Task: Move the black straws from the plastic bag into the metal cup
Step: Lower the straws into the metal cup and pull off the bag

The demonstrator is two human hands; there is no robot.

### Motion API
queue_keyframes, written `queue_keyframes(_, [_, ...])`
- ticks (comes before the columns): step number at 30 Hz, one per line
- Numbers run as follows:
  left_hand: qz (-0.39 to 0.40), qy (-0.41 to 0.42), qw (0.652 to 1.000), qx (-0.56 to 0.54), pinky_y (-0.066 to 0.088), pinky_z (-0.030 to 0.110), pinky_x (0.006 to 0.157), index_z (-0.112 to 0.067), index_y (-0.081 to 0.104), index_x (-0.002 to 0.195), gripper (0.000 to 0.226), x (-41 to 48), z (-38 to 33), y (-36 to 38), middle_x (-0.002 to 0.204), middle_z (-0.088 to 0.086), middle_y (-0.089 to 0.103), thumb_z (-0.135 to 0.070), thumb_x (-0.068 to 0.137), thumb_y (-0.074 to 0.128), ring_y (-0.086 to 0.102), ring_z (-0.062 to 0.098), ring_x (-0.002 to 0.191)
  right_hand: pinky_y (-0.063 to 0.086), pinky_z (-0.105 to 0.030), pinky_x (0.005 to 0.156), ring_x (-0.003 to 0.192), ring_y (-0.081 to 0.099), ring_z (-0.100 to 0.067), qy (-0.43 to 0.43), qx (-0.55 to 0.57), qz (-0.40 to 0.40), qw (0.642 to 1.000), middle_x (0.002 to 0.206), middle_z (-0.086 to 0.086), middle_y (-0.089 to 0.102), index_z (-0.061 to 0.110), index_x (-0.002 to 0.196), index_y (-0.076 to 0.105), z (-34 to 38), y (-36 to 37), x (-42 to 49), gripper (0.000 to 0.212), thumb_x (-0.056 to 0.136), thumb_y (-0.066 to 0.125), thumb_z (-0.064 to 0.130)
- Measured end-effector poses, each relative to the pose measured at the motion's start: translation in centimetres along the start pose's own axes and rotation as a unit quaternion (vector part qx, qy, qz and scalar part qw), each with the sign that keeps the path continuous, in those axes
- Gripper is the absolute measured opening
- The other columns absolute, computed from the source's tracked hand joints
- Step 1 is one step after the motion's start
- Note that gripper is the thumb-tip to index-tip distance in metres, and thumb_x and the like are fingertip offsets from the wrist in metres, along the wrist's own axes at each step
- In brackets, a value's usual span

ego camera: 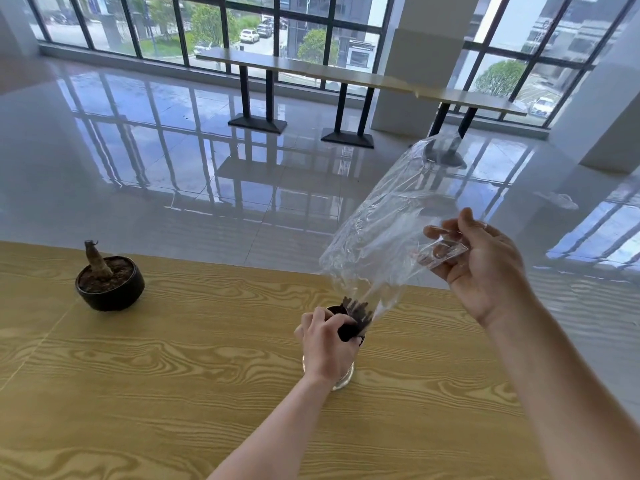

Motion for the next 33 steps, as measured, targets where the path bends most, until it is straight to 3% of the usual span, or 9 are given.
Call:
queue_keyframes(5, [-0.035, 0.015, 0.999, 0.007, 0.022, 0.033, 0.08, -0.032, 0.075, 0.083, 0.013, 0.3, 0.3, -0.3, 0.081, -0.022, 0.062, -0.037, 0.074, 0.084, 0.039, 0.013, 0.092, 0.063, -0.045, 0.066, 0.082, 0.077, -0.023, -0.014, -0.008, -0.007, 1.0, 0.095, -0.018, 0.076, 0.009, 0.083, 0.068, 0.7, -0.5, 0.0, 0.029, 0.099, 0.058, 0.03])
queue_keyframes(12, [-0.025, 0.014, 1.0, 0.006, 0.023, 0.031, 0.079, -0.032, 0.075, 0.089, 0.012, 0.6, 0.3, -0.1, 0.087, -0.015, 0.073, -0.036, 0.078, 0.079, 0.051, 0.016, 0.093, 0.063, -0.045, 0.07, 0.068, 0.073, -0.015, -0.048, 0.014, 0.011, 0.999, 0.097, -0.019, 0.074, 0.01, 0.081, 0.069, 2.6, -1.1, 0.2, 0.03, 0.1, 0.059, 0.031])
queue_keyframes(20, [-0.024, 0.049, 0.998, 0.039, 0.031, 0.036, 0.093, -0.036, 0.069, 0.111, 0.044, 0.8, -0.6, 0.5, 0.104, -0.009, 0.06, -0.042, 0.069, 0.08, 0.044, 0.019, 0.106, 0.063, -0.045, 0.072, 0.058, 0.066, -0.015, -0.014, 0.059, 0.029, 0.998, 0.086, -0.016, 0.077, 0.009, 0.08, 0.07, 1.5, -1.7, 0.3, 0.03, 0.098, 0.06, 0.032])
queue_keyframes(25, [0.036, 0.072, 0.993, 0.086, 0.027, 0.039, 0.102, -0.027, 0.057, 0.122, 0.059, 1.7, -1.3, 1.1, 0.124, -0.004, 0.054, -0.035, 0.068, 0.078, 0.038, 0.024, 0.122, 0.062, -0.043, 0.076, 0.055, 0.062, -0.011, 0.02, 0.12, 0.068, 0.99, 0.081, -0.009, 0.074, 0.011, 0.084, 0.065, 1.3, -2.4, 0.7, 0.026, 0.099, 0.059, 0.032])
queue_keyframes(27, [0.046, 0.056, 0.993, 0.089, 0.027, 0.038, 0.1, -0.027, 0.056, 0.123, 0.059, 2.0, -1.3, 1.2, 0.121, -0.001, 0.048, -0.037, 0.068, 0.077, 0.035, 0.024, 0.119, 0.062, -0.04, 0.075, 0.054, 0.061, -0.01, 0.037, 0.135, 0.086, 0.986, 0.079, -0.007, 0.072, 0.013, 0.085, 0.064, 1.1, -2.6, 0.8, 0.025, 0.101, 0.058, 0.032])
queue_keyframes(33, [-0.017, 0.083, 0.991, 0.099, 0.036, 0.042, 0.092, -0.024, 0.065, 0.096, 0.037, 2.2, -1.4, 1.2, 0.097, -0.007, 0.032, -0.025, 0.063, 0.081, 0.036, 0.022, 0.1, 0.062, -0.038, 0.073, 0.051, 0.059, -0.009, 0.047, 0.145, 0.093, 0.984, 0.076, -0.005, 0.07, 0.014, 0.084, 0.062, 0.9, -2.8, 1.0, 0.025, 0.101, 0.056, 0.032])
Point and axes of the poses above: each hand's wrist, its own x-axis towards the middle knuckle, its own y-axis out of the palm, z = x × y, the point moved 2 cm from there along x, towards the middle knuckle
